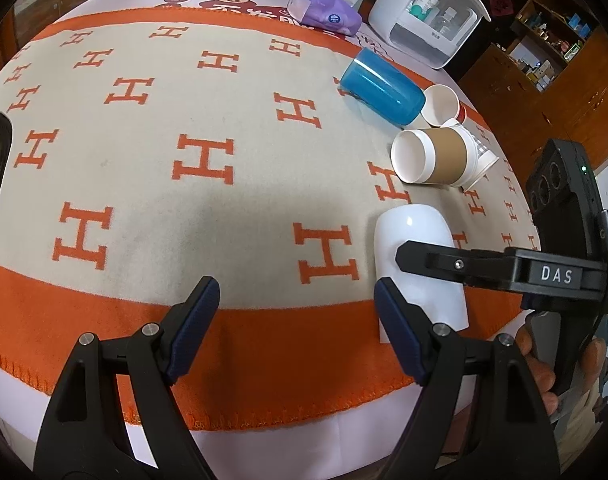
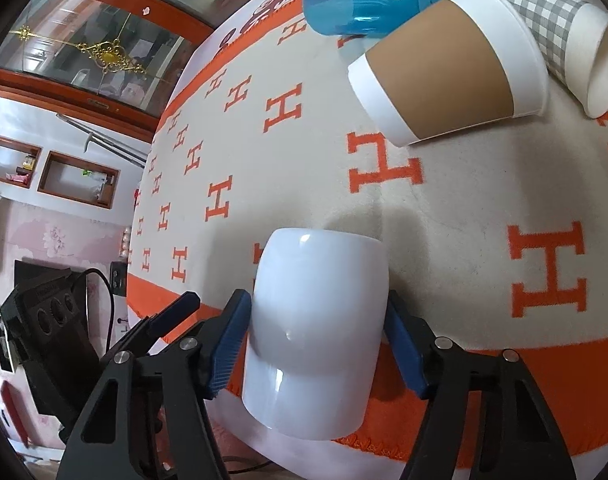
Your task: Flip cup upside down
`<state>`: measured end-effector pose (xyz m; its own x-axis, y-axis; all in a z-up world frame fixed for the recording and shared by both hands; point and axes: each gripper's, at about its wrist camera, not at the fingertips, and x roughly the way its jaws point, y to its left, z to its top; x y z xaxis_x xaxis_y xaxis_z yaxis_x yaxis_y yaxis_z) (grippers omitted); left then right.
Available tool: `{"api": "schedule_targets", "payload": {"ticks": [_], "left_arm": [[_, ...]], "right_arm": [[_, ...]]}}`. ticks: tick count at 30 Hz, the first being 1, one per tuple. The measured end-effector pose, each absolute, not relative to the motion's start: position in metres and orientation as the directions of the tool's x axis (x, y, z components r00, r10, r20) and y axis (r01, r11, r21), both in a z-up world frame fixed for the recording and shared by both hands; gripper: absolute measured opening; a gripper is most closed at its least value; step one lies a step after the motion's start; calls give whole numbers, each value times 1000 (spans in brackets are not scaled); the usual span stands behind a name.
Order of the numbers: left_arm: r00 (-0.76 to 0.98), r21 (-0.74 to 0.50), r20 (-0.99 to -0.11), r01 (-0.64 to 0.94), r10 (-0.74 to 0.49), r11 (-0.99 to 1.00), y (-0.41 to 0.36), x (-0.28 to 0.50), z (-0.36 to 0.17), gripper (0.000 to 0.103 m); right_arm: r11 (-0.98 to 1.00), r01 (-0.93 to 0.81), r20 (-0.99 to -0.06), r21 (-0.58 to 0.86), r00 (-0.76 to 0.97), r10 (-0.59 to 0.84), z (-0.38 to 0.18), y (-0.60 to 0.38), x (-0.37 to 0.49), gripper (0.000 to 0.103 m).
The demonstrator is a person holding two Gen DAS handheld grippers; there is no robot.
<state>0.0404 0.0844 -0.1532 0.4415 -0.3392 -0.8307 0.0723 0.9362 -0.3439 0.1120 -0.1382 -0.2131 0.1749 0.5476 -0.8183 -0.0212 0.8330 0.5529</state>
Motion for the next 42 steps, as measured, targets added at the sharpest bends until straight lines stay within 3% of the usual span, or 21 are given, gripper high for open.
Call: {"api": "schedule_targets", "payload": {"ticks": [4, 8, 17, 29, 42], "left_arm": [[449, -338, -829, 73, -334, 938, 83, 40, -152, 77], [466, -324, -824, 75, -321, 943, 81, 40, -150, 77], [512, -296, -813, 49, -279, 954, 82, 40, -148, 77], [542, -294, -799, 23, -259, 956, 88, 35, -147, 77], [557, -291, -790, 31, -258, 956, 83, 23, -145, 78]], "right_arm": [[845, -45, -817, 533, 232, 528, -201, -141, 107, 66], [900, -122, -812, 418, 395, 430, -172, -138, 100, 66], [954, -228, -699, 192, 651, 296, -161, -112, 89, 66], [949, -298, -652, 101, 701, 289, -175, -102, 56, 66], [940, -336, -669, 57, 686, 285, -191, -92, 13, 65]]}}
